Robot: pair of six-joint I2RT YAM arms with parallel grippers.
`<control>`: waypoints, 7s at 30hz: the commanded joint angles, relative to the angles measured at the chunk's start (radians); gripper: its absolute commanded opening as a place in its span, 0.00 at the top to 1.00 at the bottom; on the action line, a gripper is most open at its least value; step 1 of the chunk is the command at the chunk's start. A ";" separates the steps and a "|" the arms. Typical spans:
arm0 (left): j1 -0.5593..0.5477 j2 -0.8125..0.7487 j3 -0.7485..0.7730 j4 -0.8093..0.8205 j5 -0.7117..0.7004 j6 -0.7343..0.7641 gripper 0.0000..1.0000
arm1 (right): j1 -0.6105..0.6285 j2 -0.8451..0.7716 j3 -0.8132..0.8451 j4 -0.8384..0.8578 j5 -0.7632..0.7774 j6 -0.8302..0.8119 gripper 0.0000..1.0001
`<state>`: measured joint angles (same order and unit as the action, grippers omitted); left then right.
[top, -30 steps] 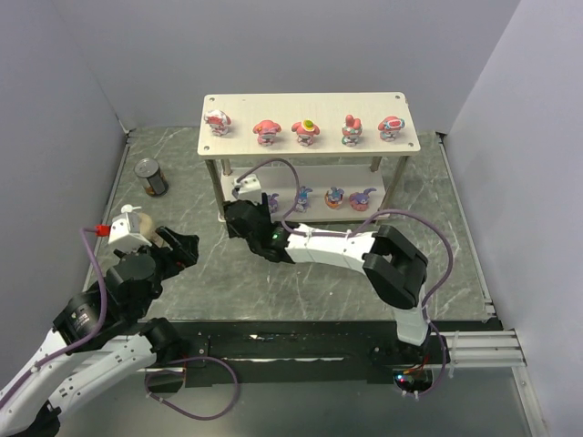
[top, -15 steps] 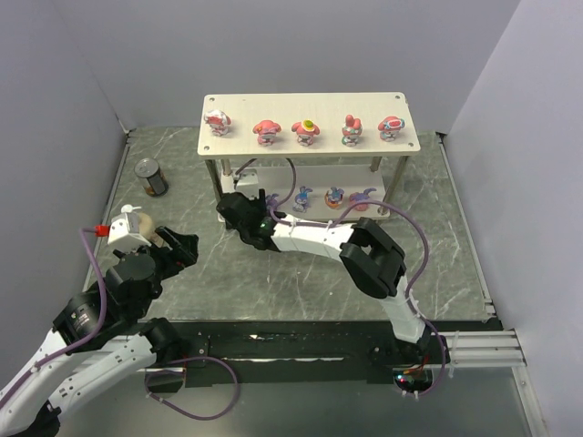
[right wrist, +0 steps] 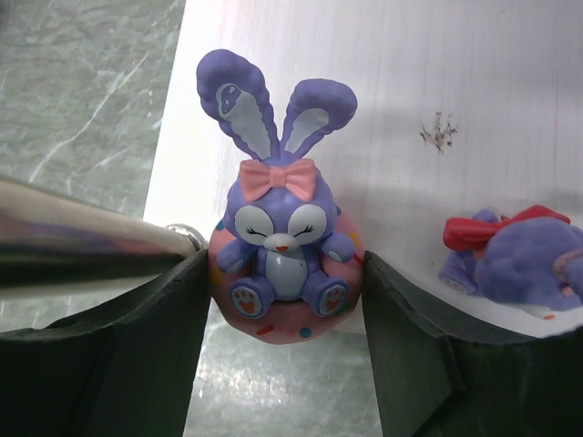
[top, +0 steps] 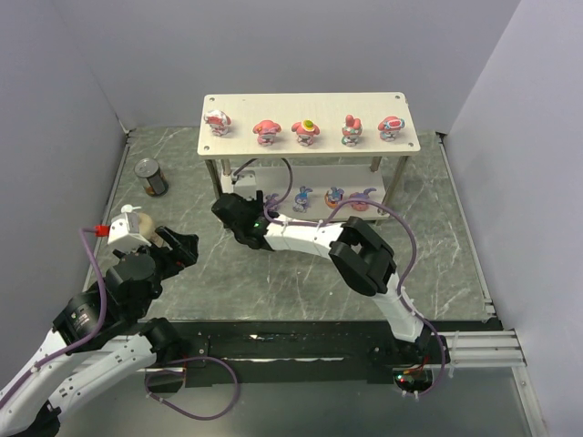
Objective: Place and organize the plastic toys onto the shelf
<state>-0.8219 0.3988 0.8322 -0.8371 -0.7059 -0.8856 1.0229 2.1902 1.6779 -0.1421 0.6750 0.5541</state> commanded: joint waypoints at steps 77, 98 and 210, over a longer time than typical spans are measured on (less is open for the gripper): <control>0.000 0.002 0.025 -0.007 -0.044 -0.023 0.07 | -0.014 0.009 0.039 0.030 0.064 0.161 0.23; 0.001 -0.005 0.024 -0.003 -0.043 -0.021 0.07 | 0.003 0.022 0.063 0.013 0.075 0.179 0.28; 0.006 0.005 0.024 0.003 -0.044 -0.015 0.07 | -0.127 -0.159 -0.285 0.187 -0.112 0.040 1.00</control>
<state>-0.8215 0.3954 0.8322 -0.8513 -0.7315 -0.9035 0.9039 2.0026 1.3560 0.0494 0.5488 0.5858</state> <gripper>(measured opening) 0.932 0.008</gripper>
